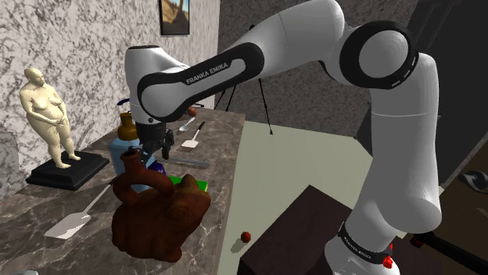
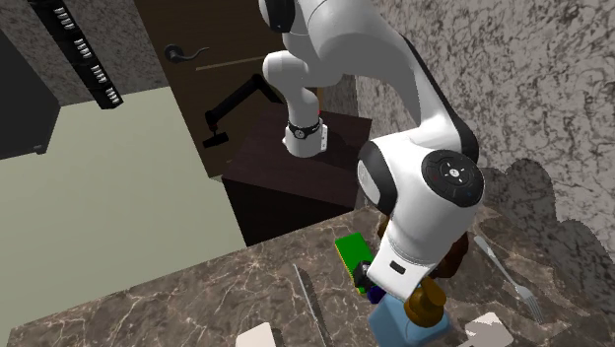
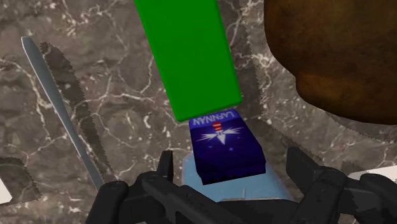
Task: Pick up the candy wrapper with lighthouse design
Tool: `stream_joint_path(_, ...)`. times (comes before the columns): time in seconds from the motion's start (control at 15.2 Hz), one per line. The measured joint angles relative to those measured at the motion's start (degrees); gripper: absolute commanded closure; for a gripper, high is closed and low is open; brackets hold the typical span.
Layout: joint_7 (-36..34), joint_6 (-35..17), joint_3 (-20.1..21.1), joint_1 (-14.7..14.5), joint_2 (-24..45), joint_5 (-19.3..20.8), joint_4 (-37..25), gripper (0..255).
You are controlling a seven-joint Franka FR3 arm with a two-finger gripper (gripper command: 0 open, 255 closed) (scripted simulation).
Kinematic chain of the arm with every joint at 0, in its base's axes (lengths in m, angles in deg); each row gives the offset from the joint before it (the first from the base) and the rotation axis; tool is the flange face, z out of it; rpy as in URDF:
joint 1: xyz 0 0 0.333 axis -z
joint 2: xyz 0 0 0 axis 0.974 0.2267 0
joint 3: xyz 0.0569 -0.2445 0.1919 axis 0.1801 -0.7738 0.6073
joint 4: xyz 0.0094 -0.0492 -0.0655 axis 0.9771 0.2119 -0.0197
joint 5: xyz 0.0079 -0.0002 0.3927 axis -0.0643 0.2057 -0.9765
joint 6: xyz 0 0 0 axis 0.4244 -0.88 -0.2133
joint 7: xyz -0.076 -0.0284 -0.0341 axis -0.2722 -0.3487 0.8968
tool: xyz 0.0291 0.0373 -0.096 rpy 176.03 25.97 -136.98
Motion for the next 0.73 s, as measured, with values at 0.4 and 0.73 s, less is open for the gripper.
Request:
stream_joint_path(0.4,0.23,0.40,-0.14,0.14,0.46,0.01,-0.55,255)
stream_joint_path(0.73,0.03,0.40,-0.18,0.00,0.72,0.20,-0.93,255)
